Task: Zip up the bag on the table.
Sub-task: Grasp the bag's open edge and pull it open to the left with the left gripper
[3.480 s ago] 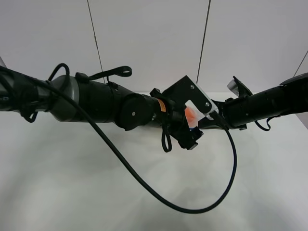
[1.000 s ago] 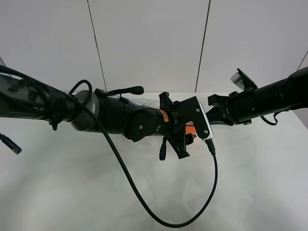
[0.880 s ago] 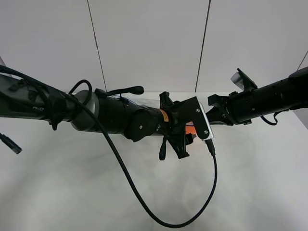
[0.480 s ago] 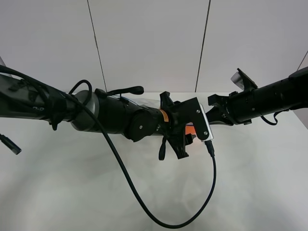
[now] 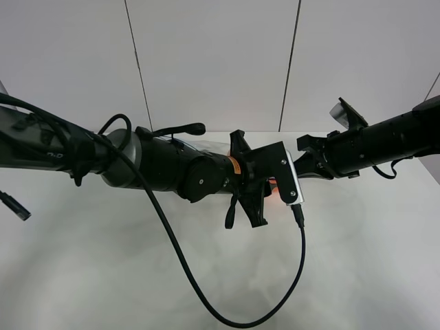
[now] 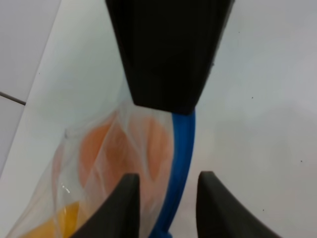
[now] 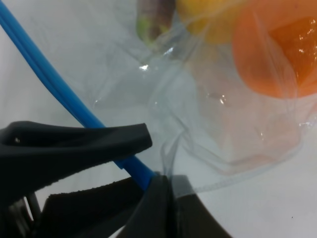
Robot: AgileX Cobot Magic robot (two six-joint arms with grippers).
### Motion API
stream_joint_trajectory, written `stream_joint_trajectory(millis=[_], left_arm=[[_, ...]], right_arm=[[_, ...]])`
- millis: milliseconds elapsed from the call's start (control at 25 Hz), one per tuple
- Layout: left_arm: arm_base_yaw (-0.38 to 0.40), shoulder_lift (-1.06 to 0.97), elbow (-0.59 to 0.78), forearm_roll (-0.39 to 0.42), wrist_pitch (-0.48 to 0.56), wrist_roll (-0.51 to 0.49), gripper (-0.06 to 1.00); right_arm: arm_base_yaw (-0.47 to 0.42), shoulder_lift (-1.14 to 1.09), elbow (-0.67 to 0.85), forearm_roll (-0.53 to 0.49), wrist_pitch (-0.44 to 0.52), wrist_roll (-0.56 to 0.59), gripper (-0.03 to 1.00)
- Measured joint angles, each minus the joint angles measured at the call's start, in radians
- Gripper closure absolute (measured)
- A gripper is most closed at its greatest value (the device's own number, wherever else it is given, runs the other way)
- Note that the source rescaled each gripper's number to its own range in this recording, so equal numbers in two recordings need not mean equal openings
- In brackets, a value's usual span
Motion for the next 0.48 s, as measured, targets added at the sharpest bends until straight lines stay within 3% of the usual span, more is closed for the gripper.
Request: stream_joint_trajectory(millis=[240,480], left_arm=[[0.0,0.0,0.0,0.0,0.0,0.014,0.9],[0.0,0.0,0.0,0.0,0.001,0.032,0.94]], right_arm=[[0.0,0.0,0.0,-0.001,-0.003,0.0,0.97],[0.0,0.0,0.0,-0.003,-0.007,0.0,0.97]])
